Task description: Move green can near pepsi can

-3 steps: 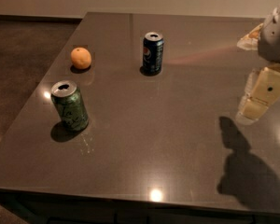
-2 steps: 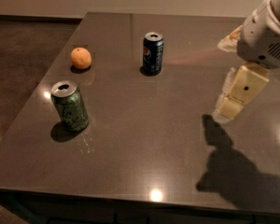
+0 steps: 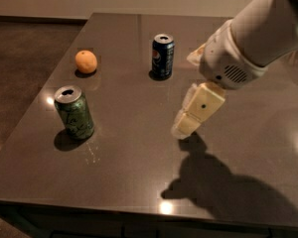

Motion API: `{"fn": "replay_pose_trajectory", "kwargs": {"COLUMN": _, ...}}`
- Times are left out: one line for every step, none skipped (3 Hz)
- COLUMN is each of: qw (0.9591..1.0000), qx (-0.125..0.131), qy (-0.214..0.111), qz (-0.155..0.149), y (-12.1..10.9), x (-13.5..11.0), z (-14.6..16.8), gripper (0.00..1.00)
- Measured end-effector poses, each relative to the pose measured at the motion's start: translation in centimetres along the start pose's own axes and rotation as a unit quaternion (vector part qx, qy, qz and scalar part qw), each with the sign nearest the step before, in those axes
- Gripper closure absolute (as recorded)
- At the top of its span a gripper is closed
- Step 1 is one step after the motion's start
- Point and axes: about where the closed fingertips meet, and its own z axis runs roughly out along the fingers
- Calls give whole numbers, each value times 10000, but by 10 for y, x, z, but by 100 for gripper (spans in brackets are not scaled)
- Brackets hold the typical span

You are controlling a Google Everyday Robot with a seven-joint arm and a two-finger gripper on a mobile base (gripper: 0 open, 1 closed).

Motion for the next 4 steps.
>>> {"fn": "replay_pose_trajectory", "kwargs": {"qw": 9993, "qx": -68, "qy": -352, "qz": -83, "y": 11, "x": -33, "z": 29, "gripper": 0}}
{"fn": "replay_pose_trajectory", "kwargs": {"qw": 9974, "qx": -186, "qy": -666, "qz": -190, "y": 23, "x": -67, "z": 57, "gripper": 0}}
{"fn": "replay_pose_trajectory", "kwargs": {"qw": 9957, "qx": -268, "qy": -854, "qz": -257, "y": 31, "x": -94, "z": 81, "gripper": 0}}
{"fn": "replay_pose_trajectory", "kwargs": {"qw": 9943, "qx": -314, "qy": -979, "qz": -280, "y": 34, "x": -115, "z": 102, "gripper": 0}}
